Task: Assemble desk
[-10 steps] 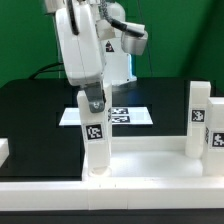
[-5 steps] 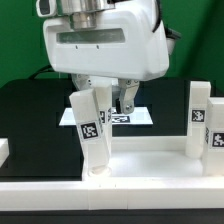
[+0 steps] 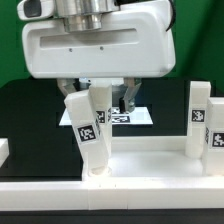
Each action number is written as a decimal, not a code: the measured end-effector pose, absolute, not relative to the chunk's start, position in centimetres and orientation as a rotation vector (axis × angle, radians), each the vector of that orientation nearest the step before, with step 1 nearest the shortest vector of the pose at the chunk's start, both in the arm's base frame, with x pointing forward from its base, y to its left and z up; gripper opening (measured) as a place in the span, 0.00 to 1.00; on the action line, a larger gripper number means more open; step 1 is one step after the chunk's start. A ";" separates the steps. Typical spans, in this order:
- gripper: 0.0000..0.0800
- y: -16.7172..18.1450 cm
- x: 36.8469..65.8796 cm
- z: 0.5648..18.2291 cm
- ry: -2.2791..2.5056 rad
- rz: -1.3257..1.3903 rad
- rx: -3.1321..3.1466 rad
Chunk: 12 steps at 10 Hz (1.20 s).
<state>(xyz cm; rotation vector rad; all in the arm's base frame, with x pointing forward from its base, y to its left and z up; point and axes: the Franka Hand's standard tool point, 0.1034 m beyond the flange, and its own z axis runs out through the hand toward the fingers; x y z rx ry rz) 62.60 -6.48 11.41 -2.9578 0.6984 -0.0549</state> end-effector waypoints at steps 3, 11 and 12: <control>0.81 -7.1 62.7 11.6 0.580 -0.061 -2.984; 0.36 -6.5 63.7 12.5 0.879 -0.029 -2.891; 0.36 -6.5 63.7 12.5 0.962 -0.025 -2.865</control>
Offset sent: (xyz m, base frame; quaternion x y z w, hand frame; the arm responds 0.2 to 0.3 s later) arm 0.0134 -0.0036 0.0115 0.0171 -0.0132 -0.0263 0.9994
